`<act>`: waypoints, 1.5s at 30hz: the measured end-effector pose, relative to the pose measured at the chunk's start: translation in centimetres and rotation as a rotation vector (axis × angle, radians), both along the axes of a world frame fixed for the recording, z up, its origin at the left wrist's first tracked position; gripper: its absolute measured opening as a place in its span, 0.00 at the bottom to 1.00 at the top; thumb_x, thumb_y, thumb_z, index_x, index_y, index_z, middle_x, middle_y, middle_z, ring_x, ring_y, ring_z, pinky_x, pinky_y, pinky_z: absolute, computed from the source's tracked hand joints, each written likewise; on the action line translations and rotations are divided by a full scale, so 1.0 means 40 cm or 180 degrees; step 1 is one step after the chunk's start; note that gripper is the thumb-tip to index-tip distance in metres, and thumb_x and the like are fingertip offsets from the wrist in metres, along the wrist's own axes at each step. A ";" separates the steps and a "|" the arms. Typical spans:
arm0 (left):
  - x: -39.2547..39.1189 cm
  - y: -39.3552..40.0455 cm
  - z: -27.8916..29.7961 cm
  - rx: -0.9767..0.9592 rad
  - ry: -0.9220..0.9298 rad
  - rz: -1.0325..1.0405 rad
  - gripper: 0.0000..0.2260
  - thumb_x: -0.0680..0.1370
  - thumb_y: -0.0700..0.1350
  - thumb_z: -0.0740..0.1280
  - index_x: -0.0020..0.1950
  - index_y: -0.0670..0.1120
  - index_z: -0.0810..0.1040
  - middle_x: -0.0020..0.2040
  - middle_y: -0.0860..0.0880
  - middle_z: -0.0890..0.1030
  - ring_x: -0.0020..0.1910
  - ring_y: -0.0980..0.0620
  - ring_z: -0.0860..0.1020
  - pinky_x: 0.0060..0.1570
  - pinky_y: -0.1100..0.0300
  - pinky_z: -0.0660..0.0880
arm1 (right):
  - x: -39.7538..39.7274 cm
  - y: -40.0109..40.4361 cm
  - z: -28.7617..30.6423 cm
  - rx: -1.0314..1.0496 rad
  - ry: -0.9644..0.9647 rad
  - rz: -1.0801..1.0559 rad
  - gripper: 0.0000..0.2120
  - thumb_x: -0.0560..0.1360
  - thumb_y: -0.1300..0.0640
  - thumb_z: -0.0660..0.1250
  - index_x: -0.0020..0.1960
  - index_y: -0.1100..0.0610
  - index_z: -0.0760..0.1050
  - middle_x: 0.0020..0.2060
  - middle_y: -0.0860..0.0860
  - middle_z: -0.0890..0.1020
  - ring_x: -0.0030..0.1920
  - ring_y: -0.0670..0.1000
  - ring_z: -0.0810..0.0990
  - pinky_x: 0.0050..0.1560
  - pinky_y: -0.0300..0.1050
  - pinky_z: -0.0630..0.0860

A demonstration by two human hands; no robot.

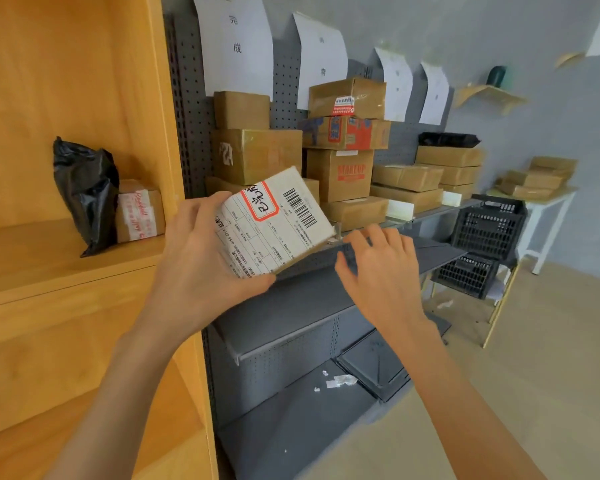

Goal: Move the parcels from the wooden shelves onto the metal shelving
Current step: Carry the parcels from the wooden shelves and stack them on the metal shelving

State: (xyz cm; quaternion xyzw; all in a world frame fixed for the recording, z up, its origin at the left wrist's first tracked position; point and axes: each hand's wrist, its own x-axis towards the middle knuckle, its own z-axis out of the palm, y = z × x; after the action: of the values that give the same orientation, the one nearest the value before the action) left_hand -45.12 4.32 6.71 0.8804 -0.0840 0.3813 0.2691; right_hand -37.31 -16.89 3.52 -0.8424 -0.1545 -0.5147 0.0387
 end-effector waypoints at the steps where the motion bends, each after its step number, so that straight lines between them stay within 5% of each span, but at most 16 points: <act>1: 0.030 -0.004 0.007 0.0095 -0.0031 0.0090 0.45 0.59 0.53 0.80 0.71 0.47 0.63 0.64 0.48 0.67 0.63 0.52 0.63 0.56 0.62 0.60 | 0.038 -0.003 0.004 0.0026 -0.0017 0.0022 0.07 0.70 0.56 0.70 0.43 0.60 0.79 0.37 0.56 0.78 0.39 0.60 0.77 0.41 0.51 0.73; 6: 0.208 -0.019 0.050 0.0198 -0.0101 0.0201 0.47 0.57 0.60 0.76 0.72 0.47 0.63 0.64 0.47 0.67 0.64 0.49 0.64 0.58 0.58 0.61 | 0.235 0.000 0.028 0.0020 -0.0047 0.0125 0.06 0.69 0.57 0.71 0.40 0.59 0.78 0.36 0.55 0.77 0.38 0.58 0.75 0.40 0.49 0.71; 11: 0.419 -0.021 0.135 0.0111 -0.0206 0.0111 0.49 0.54 0.66 0.69 0.72 0.53 0.61 0.61 0.55 0.63 0.61 0.59 0.60 0.57 0.56 0.62 | 0.450 0.007 0.104 -0.0117 -0.0034 0.0211 0.07 0.66 0.57 0.73 0.38 0.59 0.77 0.34 0.55 0.77 0.36 0.57 0.74 0.37 0.49 0.71; 15: 0.578 -0.005 0.221 0.0214 -0.0271 0.0128 0.48 0.57 0.61 0.76 0.73 0.52 0.61 0.65 0.51 0.65 0.66 0.52 0.63 0.60 0.58 0.61 | 0.619 0.018 0.194 -0.0112 -0.0137 0.0289 0.07 0.69 0.56 0.72 0.42 0.59 0.79 0.37 0.56 0.79 0.39 0.58 0.76 0.40 0.50 0.71; 25: 0.831 0.055 0.384 0.0425 -0.0275 0.0596 0.49 0.57 0.61 0.72 0.75 0.50 0.58 0.67 0.51 0.65 0.67 0.52 0.63 0.60 0.57 0.61 | 0.944 0.098 0.357 0.0000 -0.0102 0.0709 0.12 0.77 0.52 0.63 0.54 0.58 0.78 0.48 0.56 0.79 0.51 0.59 0.75 0.51 0.53 0.67; 37: 0.995 0.129 0.465 0.0177 0.0266 0.0914 0.31 0.62 0.60 0.68 0.64 0.62 0.66 0.61 0.53 0.64 0.57 0.53 0.65 0.49 0.63 0.63 | 1.130 0.201 0.430 0.0054 0.0211 0.1425 0.14 0.79 0.52 0.60 0.58 0.58 0.77 0.54 0.56 0.78 0.55 0.59 0.74 0.54 0.52 0.66; 41: 1.040 0.144 0.455 -0.0024 0.0403 0.0868 0.30 0.60 0.67 0.64 0.61 0.62 0.70 0.62 0.52 0.66 0.58 0.53 0.66 0.54 0.59 0.63 | 1.163 0.210 0.421 0.0040 0.0236 0.1458 0.13 0.78 0.53 0.61 0.57 0.59 0.78 0.53 0.57 0.79 0.55 0.59 0.74 0.55 0.53 0.67; 45: 1.071 0.153 0.436 -0.0212 0.0338 0.0885 0.26 0.63 0.66 0.62 0.59 0.61 0.71 0.61 0.51 0.68 0.56 0.52 0.69 0.47 0.63 0.67 | 1.181 0.218 0.414 0.0066 0.0209 0.1485 0.12 0.77 0.54 0.63 0.55 0.60 0.79 0.50 0.58 0.79 0.53 0.61 0.75 0.53 0.55 0.69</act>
State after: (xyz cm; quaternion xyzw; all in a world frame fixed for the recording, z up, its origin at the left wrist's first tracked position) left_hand -2.27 10.44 24.14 0.8931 0.0658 0.3704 0.2469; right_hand 9.92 -8.15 20.10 -0.7997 -0.3385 -0.4658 0.1702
